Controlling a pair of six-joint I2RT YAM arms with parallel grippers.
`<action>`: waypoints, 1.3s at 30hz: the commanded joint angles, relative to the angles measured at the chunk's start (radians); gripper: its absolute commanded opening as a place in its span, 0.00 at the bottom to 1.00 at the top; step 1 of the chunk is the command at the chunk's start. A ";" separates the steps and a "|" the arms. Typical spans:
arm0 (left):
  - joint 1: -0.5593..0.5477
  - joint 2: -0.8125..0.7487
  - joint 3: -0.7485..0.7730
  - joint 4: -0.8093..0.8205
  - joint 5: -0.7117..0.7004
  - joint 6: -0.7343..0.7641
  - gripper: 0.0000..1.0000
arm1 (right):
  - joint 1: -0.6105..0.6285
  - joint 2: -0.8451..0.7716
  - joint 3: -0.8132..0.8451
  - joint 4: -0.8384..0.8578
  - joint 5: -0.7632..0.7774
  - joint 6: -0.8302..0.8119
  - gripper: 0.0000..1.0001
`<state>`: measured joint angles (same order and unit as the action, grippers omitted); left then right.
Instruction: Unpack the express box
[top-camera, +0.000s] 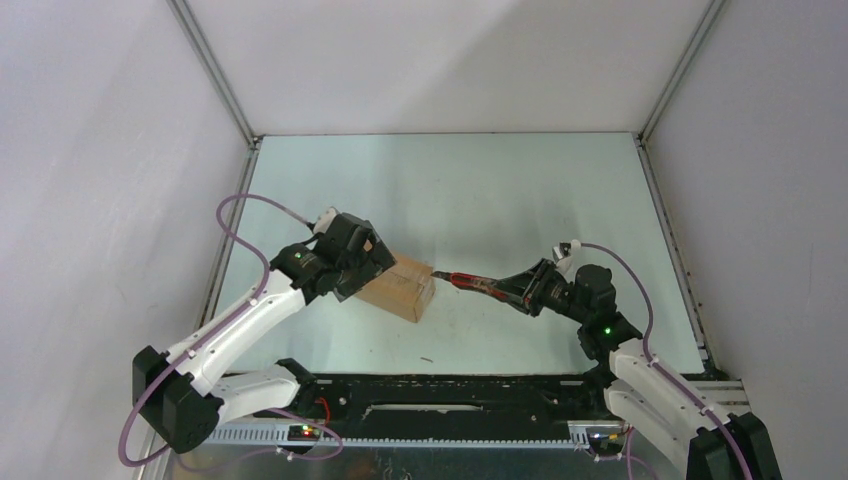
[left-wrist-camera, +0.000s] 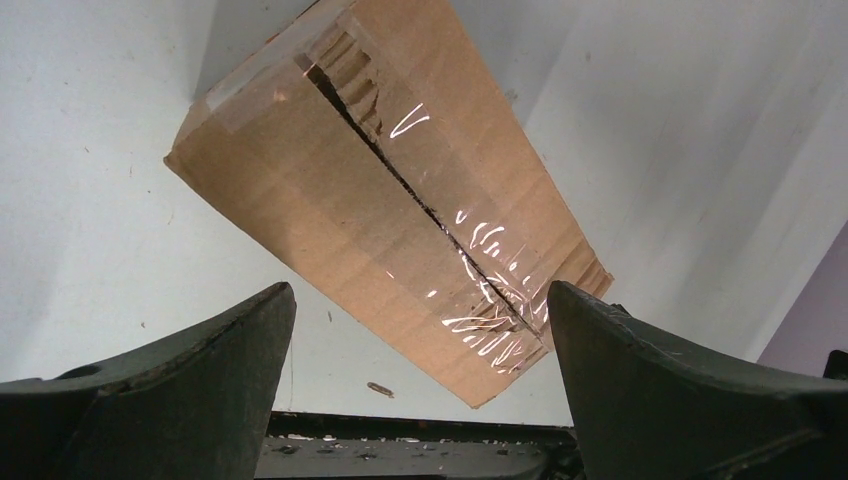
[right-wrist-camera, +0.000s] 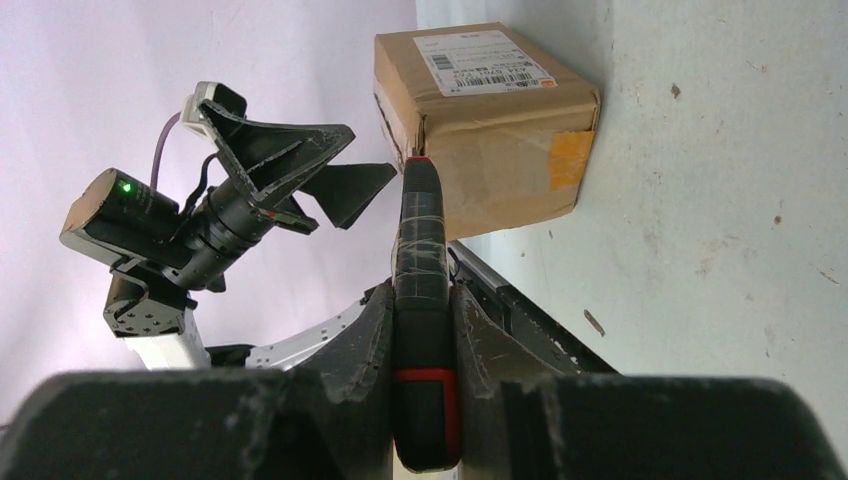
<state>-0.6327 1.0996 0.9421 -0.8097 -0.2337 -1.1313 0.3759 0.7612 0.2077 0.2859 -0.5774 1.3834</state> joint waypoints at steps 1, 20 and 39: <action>-0.010 -0.002 -0.028 0.017 -0.027 -0.026 1.00 | 0.003 -0.020 -0.004 0.022 0.015 -0.001 0.00; -0.011 0.005 -0.036 0.022 -0.024 -0.032 1.00 | -0.014 -0.036 -0.022 0.032 0.010 0.012 0.00; -0.012 0.011 -0.046 0.031 -0.017 -0.039 1.00 | -0.010 -0.027 -0.025 0.077 -0.002 0.044 0.00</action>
<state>-0.6357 1.1088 0.9283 -0.7948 -0.2333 -1.1519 0.3660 0.7479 0.1783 0.2947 -0.5709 1.4078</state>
